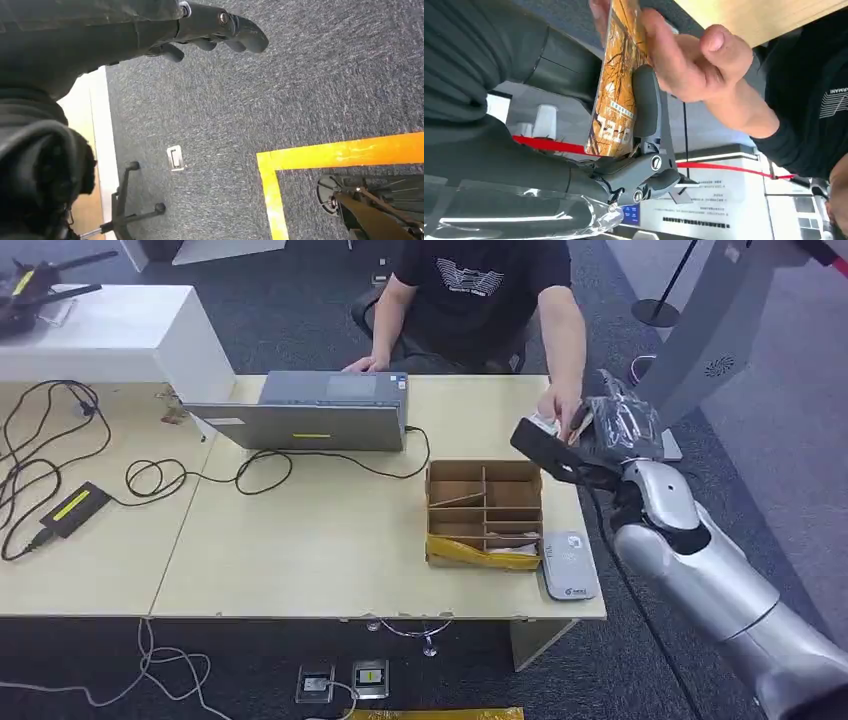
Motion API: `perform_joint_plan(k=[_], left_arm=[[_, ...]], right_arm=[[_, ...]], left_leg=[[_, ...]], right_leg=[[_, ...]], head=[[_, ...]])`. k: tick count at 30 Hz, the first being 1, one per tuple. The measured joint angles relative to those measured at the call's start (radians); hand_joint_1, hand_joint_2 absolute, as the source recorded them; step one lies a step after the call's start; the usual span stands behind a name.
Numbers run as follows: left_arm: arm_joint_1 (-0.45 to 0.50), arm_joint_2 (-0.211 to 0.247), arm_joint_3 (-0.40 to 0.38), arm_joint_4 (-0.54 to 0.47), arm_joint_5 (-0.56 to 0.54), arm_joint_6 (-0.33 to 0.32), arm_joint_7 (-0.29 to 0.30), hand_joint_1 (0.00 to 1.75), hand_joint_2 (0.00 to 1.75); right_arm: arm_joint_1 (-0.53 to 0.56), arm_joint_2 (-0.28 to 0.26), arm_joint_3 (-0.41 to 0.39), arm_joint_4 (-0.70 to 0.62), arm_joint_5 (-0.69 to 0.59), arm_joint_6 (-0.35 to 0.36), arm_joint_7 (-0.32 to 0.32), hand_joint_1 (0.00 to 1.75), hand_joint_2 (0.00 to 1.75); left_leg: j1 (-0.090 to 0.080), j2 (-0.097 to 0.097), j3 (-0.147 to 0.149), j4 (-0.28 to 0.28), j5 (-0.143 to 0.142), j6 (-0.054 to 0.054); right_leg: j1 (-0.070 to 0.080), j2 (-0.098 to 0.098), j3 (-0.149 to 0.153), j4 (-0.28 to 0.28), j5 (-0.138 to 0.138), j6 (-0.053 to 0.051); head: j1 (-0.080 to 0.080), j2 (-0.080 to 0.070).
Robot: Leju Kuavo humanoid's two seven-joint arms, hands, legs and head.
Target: Pass the card to the sensor for recognition and then transmit it.
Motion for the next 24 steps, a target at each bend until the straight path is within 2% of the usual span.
perform_joint_plan(k=[4,6,11,12,13,14,24], left_arm=[[0.000,0.000,0.000,0.000,0.000,0.000,0.004,0.00,0.00],[0.000,-0.001,0.000,0.000,0.008,0.005,0.014,0.00,0.00],[0.000,-0.004,0.000,0.000,0.020,0.014,0.021,0.00,0.00],[0.000,-0.005,0.000,0.000,0.021,0.014,0.021,0.00,0.00],[0.000,-0.006,0.000,0.000,0.023,0.015,0.021,0.00,0.00],[0.000,-0.006,0.000,0.000,0.024,0.017,0.021,0.00,0.00],[0.000,-0.014,0.000,0.000,0.032,0.026,0.025,0.00,0.00]], right_arm=[[-0.008,0.000,0.000,0.005,0.000,0.008,-0.004,1.75,1.75],[-0.015,0.004,0.003,0.013,0.001,0.013,-0.026,1.75,1.75],[-0.025,0.034,0.011,0.053,0.006,0.004,-0.051,1.75,1.75],[-0.030,0.040,0.014,0.065,0.006,0.004,-0.052,1.17,1.75],[-0.034,0.046,0.018,0.076,0.006,0.004,-0.052,1.17,1.75],[-0.034,0.051,0.018,0.081,0.006,0.004,-0.053,0.00,1.75],[-0.036,0.079,0.035,0.114,0.039,0.003,-0.099,0.00,1.75]], left_leg=[[0.000,0.000,0.000,0.000,0.000,0.000],[0.000,0.000,0.000,0.000,0.000,0.000],[0.000,0.000,-0.001,0.000,0.000,0.000],[0.000,0.000,0.000,0.000,0.000,0.000],[0.000,0.000,0.000,0.000,0.000,0.000],[0.000,0.000,0.000,0.000,0.000,0.000],[0.000,0.000,-0.001,0.000,0.000,0.000]], right_leg=[[0.000,0.000,0.000,0.000,0.000,0.000],[0.000,0.000,0.000,0.000,0.000,0.000],[0.000,-0.001,0.000,0.000,0.000,0.000],[0.000,-0.001,0.000,0.000,0.000,0.000],[0.000,0.000,0.000,0.000,0.000,0.000],[0.000,-0.001,0.000,0.000,0.000,0.000],[0.000,-0.001,0.000,0.000,0.000,0.000]], head=[[0.000,0.000],[0.000,0.000],[0.000,0.000],[0.000,0.000],[0.000,0.000],[0.000,0.000],[0.000,0.000]])
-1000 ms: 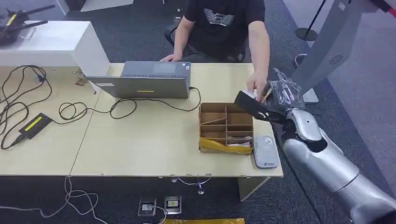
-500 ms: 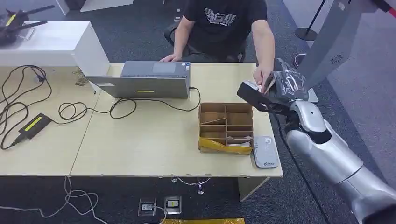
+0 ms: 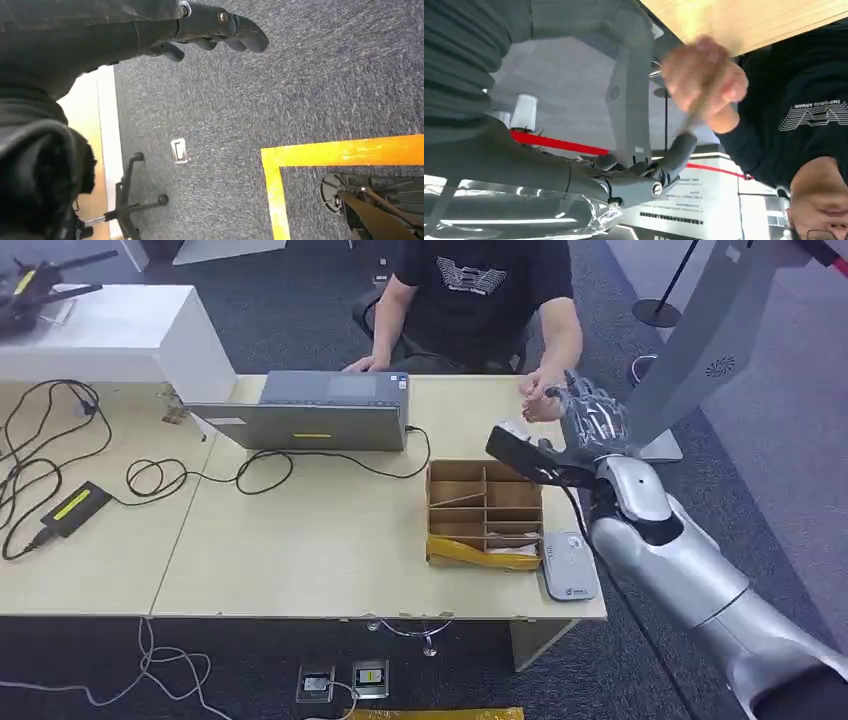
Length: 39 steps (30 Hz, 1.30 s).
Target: Pass the card to the sensor for recognition and then transmit it.
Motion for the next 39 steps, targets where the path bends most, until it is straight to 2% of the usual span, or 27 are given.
perform_joint_plan(k=[6,13,21,26,35,39], left_arm=[[0.000,-0.002,0.000,0.000,0.000,0.002,0.000,0.00,0.00],[0.001,-0.003,0.000,0.000,0.006,0.002,0.005,0.00,0.00],[0.003,-0.003,0.000,0.000,0.013,0.002,0.010,0.00,0.00],[0.003,-0.003,0.000,0.000,0.013,0.002,0.010,0.00,0.00],[0.003,-0.003,0.001,0.000,0.013,0.002,0.011,0.00,0.00],[0.003,-0.003,0.001,0.000,0.013,0.004,0.011,0.00,0.00]], right_arm=[[-0.002,0.008,0.011,0.010,0.003,0.022,0.000,0.00,1.75],[0.012,-0.001,0.011,-0.020,-0.006,0.071,0.052,0.00,1.75],[0.077,-0.072,-0.013,-0.146,-0.049,0.101,0.123,0.00,1.75],[0.100,-0.108,-0.026,-0.208,-0.054,0.103,0.125,0.00,1.75],[0.111,-0.138,-0.032,-0.267,-0.055,0.103,0.125,0.00,1.75],[0.125,-0.156,-0.035,-0.292,-0.091,0.100,0.148,0.00,1.75]], left_leg=[[0.000,0.000,0.000,0.000,0.000,0.000],[0.000,0.000,0.001,0.000,0.000,0.000],[0.000,0.001,0.001,0.000,0.000,0.000],[0.000,0.001,0.001,0.000,0.000,0.000],[0.000,0.001,0.001,0.000,0.000,0.000],[0.000,0.001,0.001,0.000,0.000,0.000]], right_leg=[[0.000,0.000,0.000,0.000,0.000,0.000],[0.000,0.001,0.000,0.000,0.000,0.000],[0.000,0.001,0.000,0.000,0.000,0.000],[0.000,0.001,0.000,0.000,0.000,0.000],[0.000,0.001,0.000,0.000,0.000,0.000],[0.000,0.001,-0.001,0.000,0.000,0.000]], head=[[0.000,0.000],[0.000,0.000],[0.000,0.000],[0.000,0.000],[0.000,0.000],[0.000,0.000]])
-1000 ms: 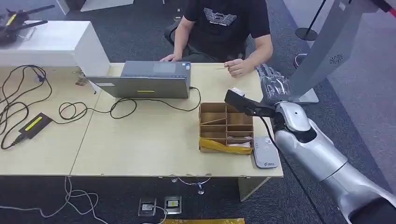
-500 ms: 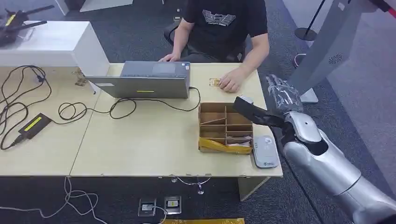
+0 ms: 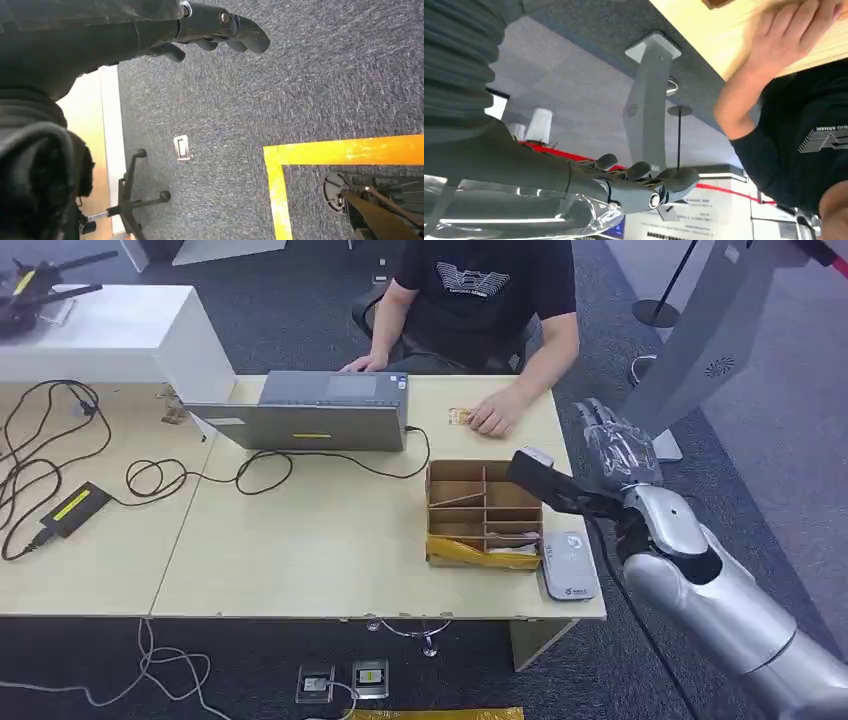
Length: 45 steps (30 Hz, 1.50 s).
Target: Pass the card to the sensor for recognition and then transmit it.
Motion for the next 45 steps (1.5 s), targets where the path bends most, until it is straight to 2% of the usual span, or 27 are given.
perform_joint_plan(k=[4,13,18,28,32,38,45], left_arm=[[0.000,0.000,0.001,0.000,0.000,0.001,-0.001,0.00,0.00],[0.000,0.000,0.003,0.000,0.019,0.029,-0.003,0.00,0.00],[0.000,-0.002,0.004,0.000,0.029,0.044,-0.003,0.00,0.00],[0.000,-0.007,0.011,0.000,0.044,0.068,-0.004,0.00,0.00],[0.000,-0.010,0.013,0.000,0.045,0.070,-0.004,0.00,0.00],[0.000,-0.014,0.018,0.000,0.045,0.075,-0.007,0.00,0.00],[-0.001,-0.015,0.018,0.000,0.041,0.075,-0.007,0.00,0.00]], right_arm=[[0.056,-0.038,-0.011,-0.049,-0.025,-0.032,0.029,0.00,1.75],[0.157,-0.108,-0.028,-0.131,-0.012,-0.114,0.035,0.00,1.75],[0.209,-0.113,-0.026,-0.140,0.031,-0.163,0.017,0.00,1.75],[0.256,-0.104,-0.016,-0.127,0.035,-0.274,-0.019,0.00,1.75],[0.280,-0.100,-0.012,-0.119,0.044,-0.270,-0.034,0.00,1.75],[0.293,-0.071,0.020,-0.090,0.044,-0.212,-0.067,0.00,1.75],[0.288,-0.046,0.063,-0.063,0.030,-0.196,-0.074,0.00,1.75]], left_leg=[[0.000,0.000,0.000,0.000,0.000,0.000],[0.000,0.000,0.000,0.000,0.000,0.000],[0.000,0.000,0.000,0.000,0.000,0.000],[0.000,0.000,0.000,0.000,0.000,0.000],[0.000,0.000,-0.001,0.000,0.000,0.000],[0.000,0.000,-0.001,-0.001,0.000,0.000],[0.000,0.000,-0.001,-0.001,0.000,0.000]], right_leg=[[0.000,0.000,0.000,0.000,0.000,0.000],[0.000,0.000,0.000,0.000,0.000,0.000],[0.000,0.000,0.000,0.000,0.000,0.000],[0.000,0.000,0.000,0.000,0.000,0.000],[0.000,0.000,0.000,0.000,0.000,0.000],[0.000,0.000,0.000,0.000,0.000,0.000],[0.000,0.000,0.000,0.000,0.000,0.000]], head=[[0.000,0.000],[0.000,0.000],[0.000,0.000],[0.000,0.000],[0.000,0.000],[0.000,0.000],[0.000,0.000]])
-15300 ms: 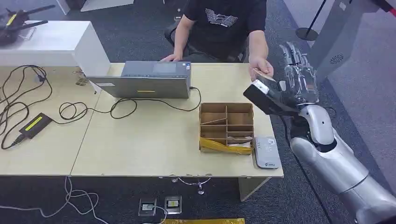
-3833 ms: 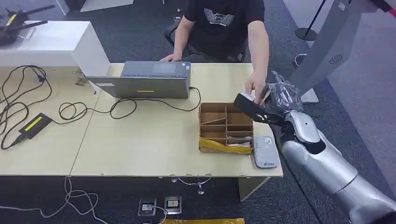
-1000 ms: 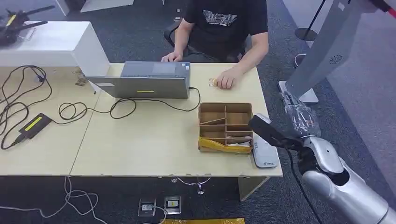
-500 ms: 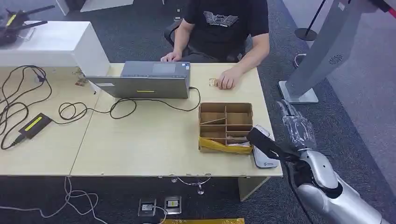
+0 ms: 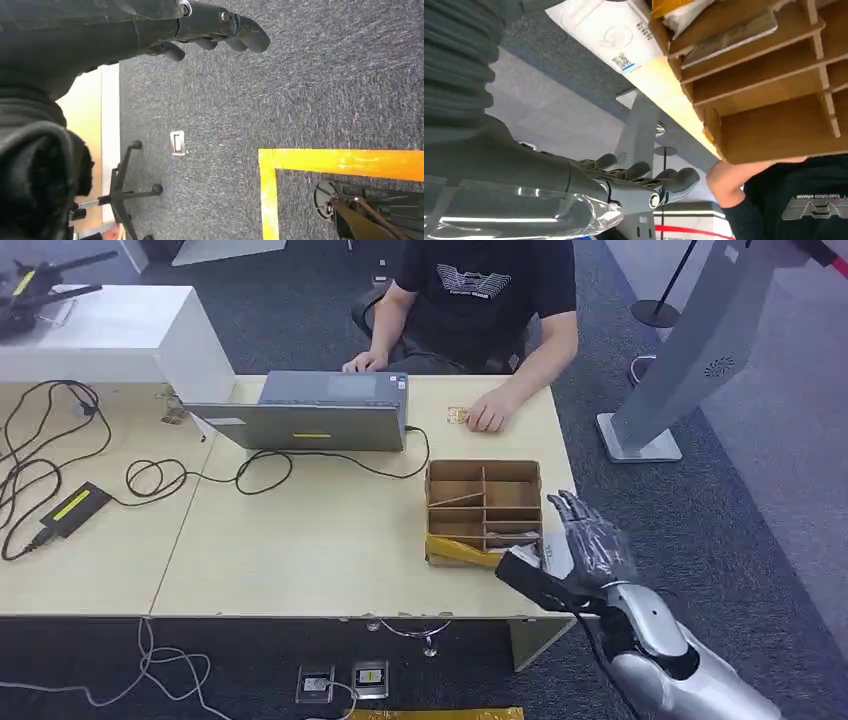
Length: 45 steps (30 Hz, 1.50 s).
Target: Pass the card to the sensor for recognition and then transmit it.
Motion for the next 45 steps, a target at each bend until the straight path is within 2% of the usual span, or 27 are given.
perform_joint_plan(k=[12,31,45], left_arm=[[0.000,0.000,0.000,0.000,-0.013,-0.008,-0.012,0.00,0.00],[0.000,0.000,0.000,0.000,-0.026,-0.022,-0.011,0.00,0.00],[0.000,0.000,0.000,0.000,-0.020,-0.017,-0.010,0.00,0.00]], right_arm=[[-0.034,0.014,0.056,0.021,-0.015,0.030,0.008,0.00,1.75],[-0.079,0.063,0.133,0.051,-0.046,-0.014,-0.028,0.00,1.75],[-0.118,0.108,0.173,0.137,-0.116,-0.063,-0.088,0.00,1.75]], left_leg=[[0.000,0.000,0.000,0.000,0.000,0.000],[0.000,0.000,0.000,0.000,0.000,0.000],[0.000,0.000,0.000,0.000,0.000,0.000]], right_leg=[[0.000,0.000,0.000,0.000,0.000,0.000],[0.000,0.000,0.000,0.000,0.000,0.000],[0.000,0.000,0.000,0.000,0.000,0.000]], head=[[0.000,0.000],[0.000,0.000],[0.000,0.000]])
